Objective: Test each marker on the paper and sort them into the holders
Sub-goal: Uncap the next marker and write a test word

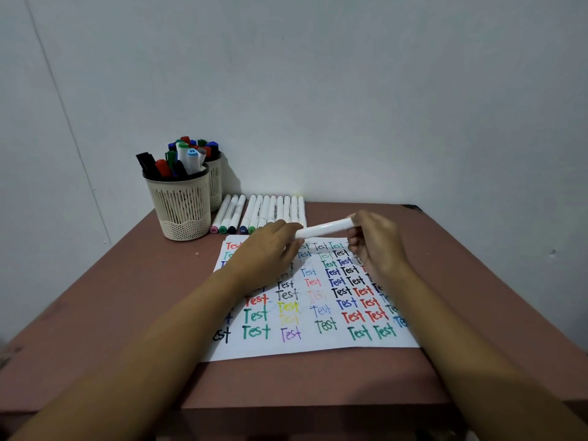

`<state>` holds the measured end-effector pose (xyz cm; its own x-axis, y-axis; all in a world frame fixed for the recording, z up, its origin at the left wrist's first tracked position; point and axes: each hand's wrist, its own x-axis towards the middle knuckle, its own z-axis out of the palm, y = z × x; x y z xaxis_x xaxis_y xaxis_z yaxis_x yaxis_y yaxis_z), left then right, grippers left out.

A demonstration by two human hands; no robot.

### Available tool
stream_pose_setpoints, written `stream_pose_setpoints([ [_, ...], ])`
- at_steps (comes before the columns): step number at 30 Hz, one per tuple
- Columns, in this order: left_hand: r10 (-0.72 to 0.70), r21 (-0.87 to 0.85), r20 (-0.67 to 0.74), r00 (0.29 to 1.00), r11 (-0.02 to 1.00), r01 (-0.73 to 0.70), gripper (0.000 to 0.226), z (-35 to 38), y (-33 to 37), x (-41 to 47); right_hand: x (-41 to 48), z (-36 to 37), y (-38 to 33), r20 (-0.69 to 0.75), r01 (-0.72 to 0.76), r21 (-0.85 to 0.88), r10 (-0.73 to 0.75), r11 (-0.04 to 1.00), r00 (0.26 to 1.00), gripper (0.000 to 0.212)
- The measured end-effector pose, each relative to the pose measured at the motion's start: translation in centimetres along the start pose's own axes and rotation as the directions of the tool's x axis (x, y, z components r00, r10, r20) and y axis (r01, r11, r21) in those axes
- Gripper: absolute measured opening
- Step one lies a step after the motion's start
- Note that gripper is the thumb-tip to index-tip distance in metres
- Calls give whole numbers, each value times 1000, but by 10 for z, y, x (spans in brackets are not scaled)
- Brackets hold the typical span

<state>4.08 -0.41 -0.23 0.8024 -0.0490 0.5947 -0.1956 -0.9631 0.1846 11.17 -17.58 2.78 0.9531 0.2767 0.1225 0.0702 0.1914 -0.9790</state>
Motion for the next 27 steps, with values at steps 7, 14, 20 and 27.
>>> stream_pose_setpoints([
  [7, -21, -30, -5, 1000, 999, 20, 28, -1, 8, -3, -6, 11, 11, 283, -167, 121, 127, 979, 951, 14],
  [14, -36, -76, 9, 999, 996, 36, 29, -2, 14, -2, -6, 17, 16, 324, -81, 99, 45, 992, 945, 18],
  [20, -139, -145, -2, 990, 980, 137, 31, -4, 13, -3, -3, 15, 17, 389, -59, 156, -7, 986, 921, 14],
  [27, -315, -281, 6, 949, 910, 304, 40, -13, 17, 0, 1, 9, 7, 182, -37, 252, -10, 967, 983, 19],
])
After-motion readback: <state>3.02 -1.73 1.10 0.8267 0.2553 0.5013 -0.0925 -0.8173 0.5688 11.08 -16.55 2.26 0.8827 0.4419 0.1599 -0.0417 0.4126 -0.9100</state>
